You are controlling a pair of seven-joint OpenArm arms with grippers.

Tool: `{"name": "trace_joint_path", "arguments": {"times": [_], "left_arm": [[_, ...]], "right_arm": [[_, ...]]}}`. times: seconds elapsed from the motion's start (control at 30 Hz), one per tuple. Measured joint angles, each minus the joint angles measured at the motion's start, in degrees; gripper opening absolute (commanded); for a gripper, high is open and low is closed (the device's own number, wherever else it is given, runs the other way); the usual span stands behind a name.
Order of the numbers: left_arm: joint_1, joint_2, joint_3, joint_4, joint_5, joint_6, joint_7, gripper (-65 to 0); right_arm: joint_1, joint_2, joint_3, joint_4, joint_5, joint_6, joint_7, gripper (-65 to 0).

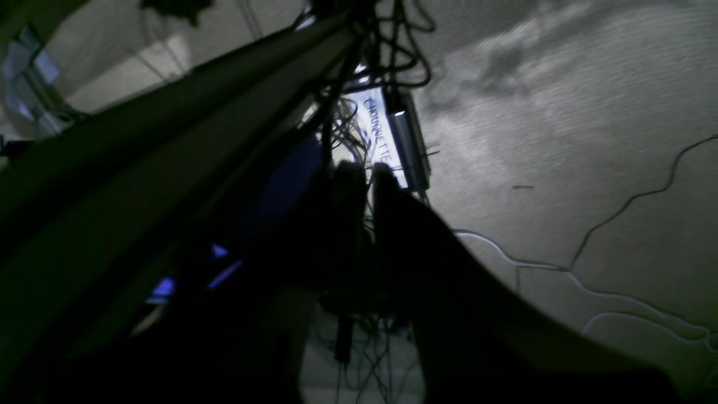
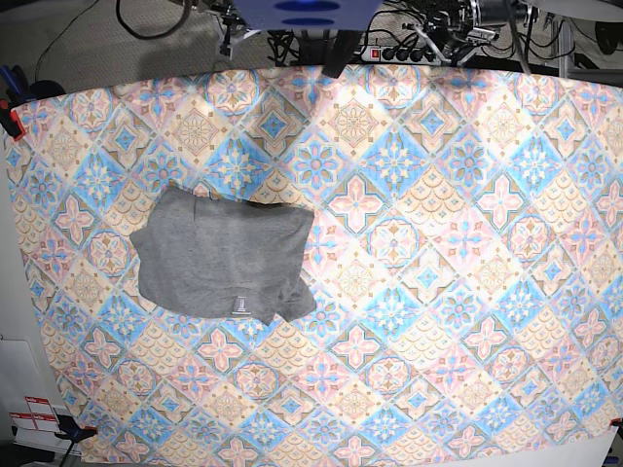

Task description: Fold the T-shirt properly

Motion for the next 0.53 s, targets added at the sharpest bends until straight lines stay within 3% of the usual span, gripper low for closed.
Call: {"name": "trace_joint_path", "arguments": {"times": [0.4, 0.53], "left_arm": [[0.0, 0.2, 0.0, 0.0, 0.0, 0.0, 0.0, -62.2], [0.0, 2.1, 0.0, 0.0, -0.2, 0.0, 0.0, -62.2]], "right_arm": [[0.0, -0.3, -0.2, 0.0, 0.0, 0.0, -0.1, -59.9], [0.0, 0.6, -0.2, 0.0, 0.0, 0.4, -0.2, -59.9]]}}
